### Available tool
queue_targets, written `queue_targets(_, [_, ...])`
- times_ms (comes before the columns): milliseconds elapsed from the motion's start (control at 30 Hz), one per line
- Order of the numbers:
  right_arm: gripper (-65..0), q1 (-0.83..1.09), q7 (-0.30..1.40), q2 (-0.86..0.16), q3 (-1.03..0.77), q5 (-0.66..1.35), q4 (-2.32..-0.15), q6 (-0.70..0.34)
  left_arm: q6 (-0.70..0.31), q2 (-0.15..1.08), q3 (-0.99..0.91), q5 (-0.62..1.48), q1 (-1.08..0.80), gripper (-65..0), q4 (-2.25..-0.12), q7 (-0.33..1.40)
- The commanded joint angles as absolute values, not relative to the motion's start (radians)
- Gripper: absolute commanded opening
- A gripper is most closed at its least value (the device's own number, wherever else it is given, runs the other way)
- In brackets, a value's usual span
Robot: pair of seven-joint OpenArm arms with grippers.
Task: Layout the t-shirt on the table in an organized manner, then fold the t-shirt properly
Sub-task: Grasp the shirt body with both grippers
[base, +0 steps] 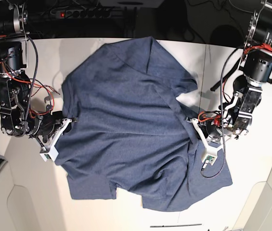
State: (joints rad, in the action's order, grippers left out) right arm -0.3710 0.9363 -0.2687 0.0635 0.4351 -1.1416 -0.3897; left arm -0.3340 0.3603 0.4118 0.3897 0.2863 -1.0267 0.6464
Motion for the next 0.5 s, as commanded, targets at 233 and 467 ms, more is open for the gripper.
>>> queue_targets(233, [-65.0, -0.19, 0.925, -0.118, 0.059, 0.479, -1.427, -0.424, -0.476, 0.349, 0.252, 0.348, 0.199, -65.0, -1.402, 0.506])
queue_targets(467, [-65.0, -0.021, 0.924, -0.057, 0.059, 0.456, -1.575, -0.425, -0.471, 0.359, 0.155, 0.292, 0.287, -48.4, -1.431, 0.482])
